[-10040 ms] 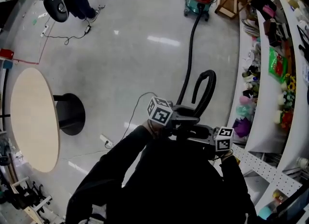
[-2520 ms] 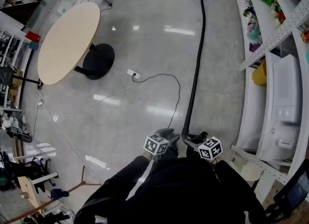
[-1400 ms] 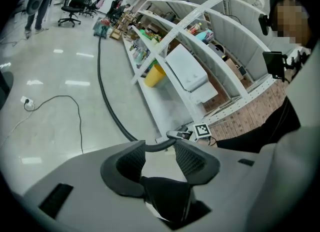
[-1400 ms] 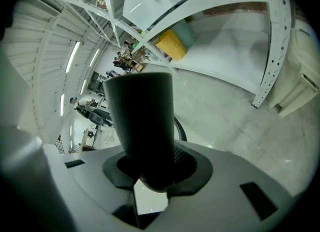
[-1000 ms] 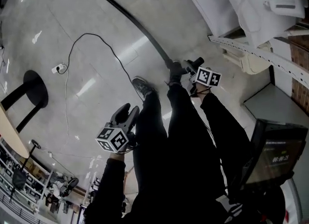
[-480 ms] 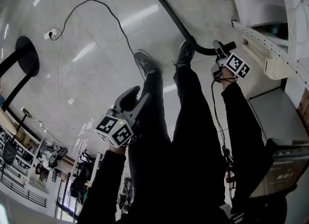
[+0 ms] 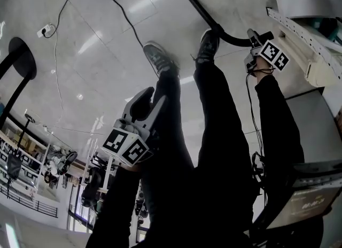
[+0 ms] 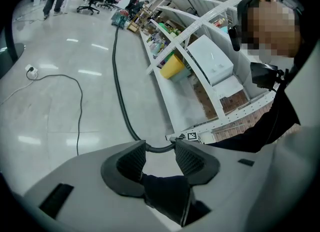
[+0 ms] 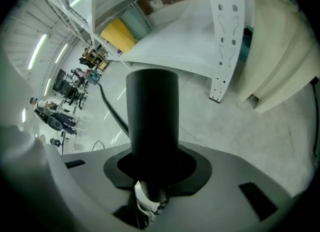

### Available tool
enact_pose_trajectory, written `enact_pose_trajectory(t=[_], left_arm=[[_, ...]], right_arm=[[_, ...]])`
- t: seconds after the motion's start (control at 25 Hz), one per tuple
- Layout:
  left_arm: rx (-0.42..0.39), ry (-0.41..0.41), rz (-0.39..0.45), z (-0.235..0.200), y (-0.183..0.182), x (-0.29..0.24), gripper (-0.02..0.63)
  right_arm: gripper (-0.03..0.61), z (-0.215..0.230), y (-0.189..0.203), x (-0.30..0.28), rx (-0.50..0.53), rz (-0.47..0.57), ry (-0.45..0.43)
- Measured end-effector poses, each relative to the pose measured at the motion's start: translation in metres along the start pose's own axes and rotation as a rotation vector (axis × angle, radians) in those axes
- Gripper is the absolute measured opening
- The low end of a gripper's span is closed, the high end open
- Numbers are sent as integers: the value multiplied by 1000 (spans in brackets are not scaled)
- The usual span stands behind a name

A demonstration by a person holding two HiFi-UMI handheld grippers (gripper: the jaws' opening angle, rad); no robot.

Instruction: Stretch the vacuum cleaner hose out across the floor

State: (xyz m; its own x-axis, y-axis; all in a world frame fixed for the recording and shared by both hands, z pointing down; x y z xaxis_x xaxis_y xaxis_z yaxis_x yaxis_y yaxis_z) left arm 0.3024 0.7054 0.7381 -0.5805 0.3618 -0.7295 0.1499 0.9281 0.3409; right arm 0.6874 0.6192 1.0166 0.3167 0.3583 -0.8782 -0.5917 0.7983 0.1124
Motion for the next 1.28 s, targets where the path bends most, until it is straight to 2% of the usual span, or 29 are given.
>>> enact_pose_trajectory(t=[0.08, 0.2, 0.28, 0.32, 0.4, 0.44, 0.48, 0.76, 0.92, 1.08, 1.16, 1.28], left_arm=[[11, -14, -1, -4, 4, -1, 199], [28, -28, -12, -6, 9, -3, 199], [20, -33, -20, -5, 10, -6, 199], [10, -34, -23, -4, 9, -8, 199], [-10, -28, -25, 0, 3, -11, 199], [-18, -22, -23, 3, 0, -12, 199], [-23, -14, -22, 6, -4, -12, 199], [-71, 19, -7, 21, -28, 0, 199], [-125, 28, 12, 25, -44, 21, 199], [-200, 21, 30, 30, -58, 53, 199], [-220, 13, 31, 32, -62, 69, 199], [-213, -2, 58, 25, -66, 86, 199]], right_arm=[[121, 12, -1, -5, -28, 15, 48], [122, 25, -4, -7, -16, 22, 133], [131, 29, -5, -10, -15, 4, 155], [157, 31, -5, -11, -19, -9, 165], [309, 36, -3, -11, -48, -39, 201], [364, 40, -2, -7, -71, -49, 223], [380, 44, 0, -2, -91, -56, 243], [382, 43, 12, 49, -69, -77, 265], [382, 15, 21, 77, -87, -84, 193], [382, -36, 38, 103, -116, -125, 47], [382, -72, 52, 114, -119, -182, -66], [375, -153, 85, 122, -22, -390, -307]])
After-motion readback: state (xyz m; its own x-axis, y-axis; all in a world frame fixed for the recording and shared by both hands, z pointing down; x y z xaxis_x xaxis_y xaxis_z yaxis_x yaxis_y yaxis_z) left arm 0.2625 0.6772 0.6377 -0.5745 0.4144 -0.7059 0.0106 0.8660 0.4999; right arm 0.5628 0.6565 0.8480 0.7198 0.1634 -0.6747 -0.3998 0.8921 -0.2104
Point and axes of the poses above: the fingertips, and each gripper's own axes: x backward along the fingers, z to its right, y out of its underside, the point moved 4 cm from there along x, backward along the fingers, and after that the axes turned 9 degrees about -x, right-handed, at the moved point
